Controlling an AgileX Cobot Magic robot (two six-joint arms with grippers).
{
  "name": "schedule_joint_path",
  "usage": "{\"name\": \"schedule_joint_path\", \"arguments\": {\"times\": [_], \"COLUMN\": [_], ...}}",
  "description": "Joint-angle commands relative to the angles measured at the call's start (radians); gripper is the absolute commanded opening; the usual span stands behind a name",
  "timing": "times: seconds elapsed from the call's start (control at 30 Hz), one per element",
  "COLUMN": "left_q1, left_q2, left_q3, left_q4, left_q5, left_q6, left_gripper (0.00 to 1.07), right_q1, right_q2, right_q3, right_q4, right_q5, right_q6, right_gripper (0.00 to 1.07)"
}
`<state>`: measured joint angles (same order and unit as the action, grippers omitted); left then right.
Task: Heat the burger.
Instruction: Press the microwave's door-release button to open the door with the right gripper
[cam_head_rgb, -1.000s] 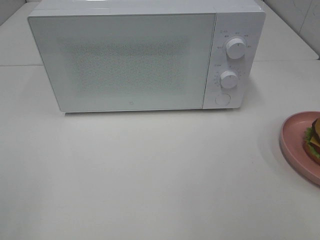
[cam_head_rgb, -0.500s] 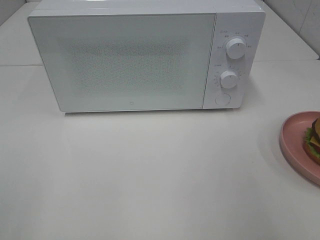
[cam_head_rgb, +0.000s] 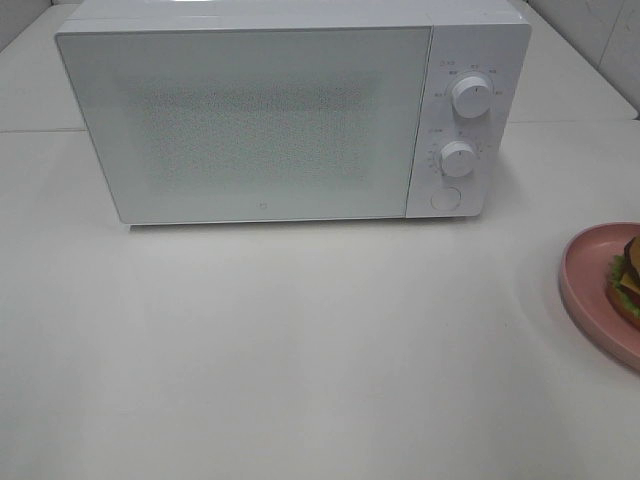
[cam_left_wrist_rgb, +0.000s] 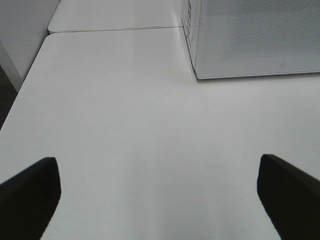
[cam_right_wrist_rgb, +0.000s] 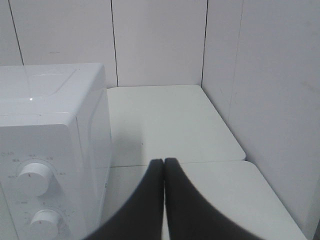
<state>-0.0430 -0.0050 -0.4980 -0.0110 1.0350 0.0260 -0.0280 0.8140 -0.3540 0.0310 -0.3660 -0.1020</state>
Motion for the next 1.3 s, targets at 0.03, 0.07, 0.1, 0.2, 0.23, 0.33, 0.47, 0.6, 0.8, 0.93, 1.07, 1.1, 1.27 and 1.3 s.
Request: {"name": "schedule_joint_path", "arguments": {"times": [0.03, 0.07, 0.1, 0.2, 0.23, 0.33, 0.47, 0.6, 0.8, 0.93, 1.07, 1.1, 1.27, 1.3], "left_q1": [-0.003, -0.003, -0.003, -0.003, -0.003, -0.003, -0.003, -0.003, -0.003, -0.003, -0.003, -0.003, -0.003, -0.003], "left_q2": [-0.021, -0.021, -0.021, -0.021, -0.021, -0.021, -0.021, -0.021, -0.021, -0.021, -0.021, -0.021, -0.021, -0.021], "left_q3": [0.002, 0.002, 0.002, 0.002, 0.002, 0.002, 0.002, 0.002, 0.002, 0.002, 0.002, 0.002, 0.002, 0.002], "left_q4": [-0.006, -0.006, -0.006, -0.006, -0.006, -0.006, -0.006, -0.006, -0.006, -0.006, -0.006, -0.006, -0.006, -0.006], "left_q5": [-0.004, -0.004, -0.004, -0.004, -0.004, -0.004, -0.004, -0.004, -0.004, -0.004, -0.004, -0.004, -0.004, -0.004], "left_q6": [-0.007, -0.007, -0.007, -0.007, -0.007, -0.007, -0.007, -0.007, -0.006, -0.006, -0.006, -0.006, -0.006, -0.006], "left_gripper": [1.02, 1.02, 1.02, 1.02, 1.02, 1.02, 1.02, 1.02, 1.02, 1.02, 1.02, 1.02, 1.02, 1.02], "right_q1": [0.002, 0.002, 0.002, 0.002, 0.002, 0.002, 0.002, 0.003, 0.175, 0.410, 0.496, 0.537, 0.560, 0.560], "right_q2": [0.160, 0.225, 0.225, 0.306, 0.325, 0.383, 0.443, 0.477, 0.528, 0.598, 0.652, 0.701, 0.799, 0.840], "right_q3": [0.053, 0.064, 0.064, 0.066, 0.066, 0.066, 0.077, 0.094, 0.123, 0.124, 0.123, 0.123, 0.110, 0.090], "right_q4": [-0.031, -0.043, -0.043, -0.084, -0.103, -0.150, -0.225, -0.265, -0.145, 0.150, 0.302, 0.341, 0.338, 0.318], "right_q5": [-0.254, -0.321, -0.321, -0.390, -0.404, -0.427, -0.468, -0.518, -0.530, -0.545, -0.599, -0.652, -0.735, -0.737], "right_q6": [-0.010, -0.002, -0.002, 0.046, 0.068, 0.167, 0.339, 0.485, 0.596, 0.597, 0.627, 0.697, 0.886, 0.989], "right_gripper": [0.00, 0.00, 0.00, 0.00, 0.00, 0.00, 0.00, 0.00, 0.00, 0.00, 0.00, 0.00, 0.00, 0.00]}}
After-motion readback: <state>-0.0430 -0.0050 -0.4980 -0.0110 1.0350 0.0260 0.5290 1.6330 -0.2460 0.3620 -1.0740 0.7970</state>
